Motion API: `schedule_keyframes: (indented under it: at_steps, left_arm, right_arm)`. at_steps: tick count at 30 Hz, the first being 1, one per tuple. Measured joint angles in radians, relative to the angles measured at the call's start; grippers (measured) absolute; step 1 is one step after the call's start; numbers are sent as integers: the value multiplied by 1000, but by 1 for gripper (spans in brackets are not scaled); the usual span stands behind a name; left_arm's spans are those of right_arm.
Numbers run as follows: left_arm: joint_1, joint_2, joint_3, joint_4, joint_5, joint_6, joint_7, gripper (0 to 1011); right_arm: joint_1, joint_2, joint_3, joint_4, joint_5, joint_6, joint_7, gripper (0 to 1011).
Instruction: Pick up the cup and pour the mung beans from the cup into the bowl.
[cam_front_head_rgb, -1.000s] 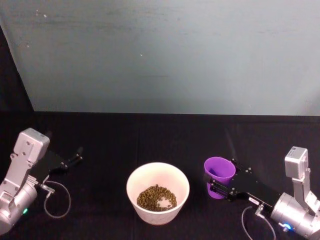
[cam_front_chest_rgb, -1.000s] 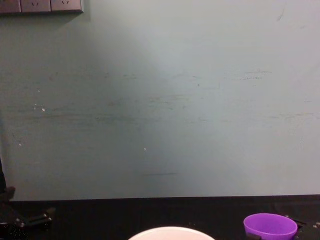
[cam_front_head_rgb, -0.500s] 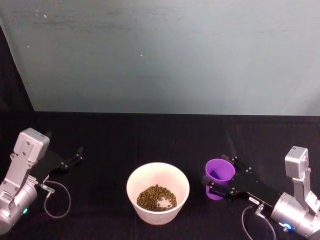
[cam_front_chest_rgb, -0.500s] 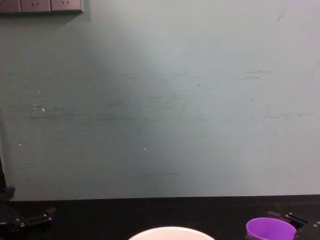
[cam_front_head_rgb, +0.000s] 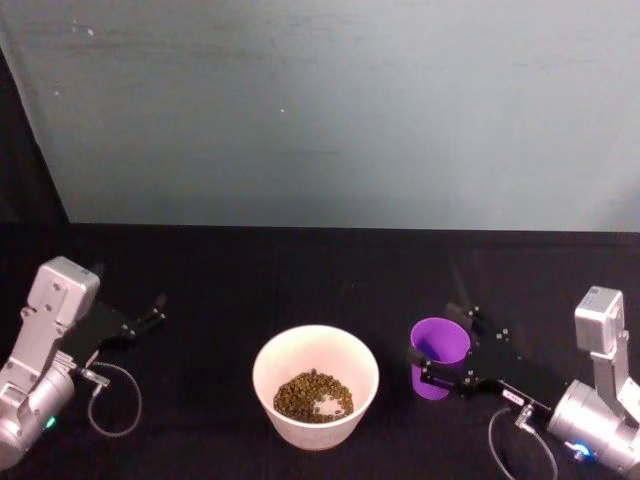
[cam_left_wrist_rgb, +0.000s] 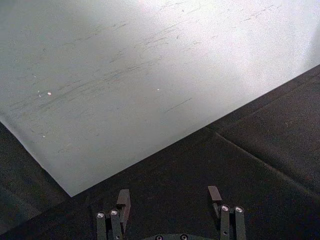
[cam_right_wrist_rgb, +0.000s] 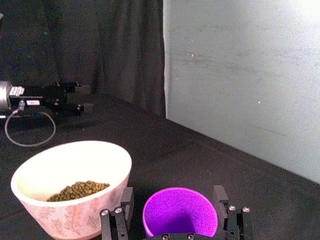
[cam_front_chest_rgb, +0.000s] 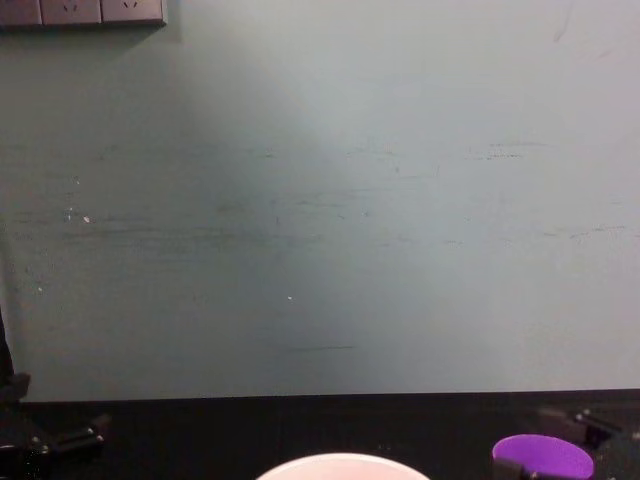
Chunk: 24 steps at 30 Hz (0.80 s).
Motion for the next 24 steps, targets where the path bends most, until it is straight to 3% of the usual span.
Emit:
schedule_keyframes:
  at_steps: [10, 14, 19, 24]
  left_arm:
    - [0, 0, 0, 0, 0, 0, 0, 1003]
    - [0, 0, 0, 0, 0, 0, 0, 1003]
    - [0, 0, 0, 0, 0, 0, 0, 1003]
    - [0, 0, 0, 0, 0, 0, 0, 1003]
  right_arm:
    - [-89, 76, 39, -242, -20, 109, -103, 1003]
    - [-130, 102, 66, -345, -27, 182, -167, 1003]
    - [-176, 110, 101, -421, -38, 247, -250, 1003]
    - [-234, 98, 145, -475, -52, 270, -332, 1003]
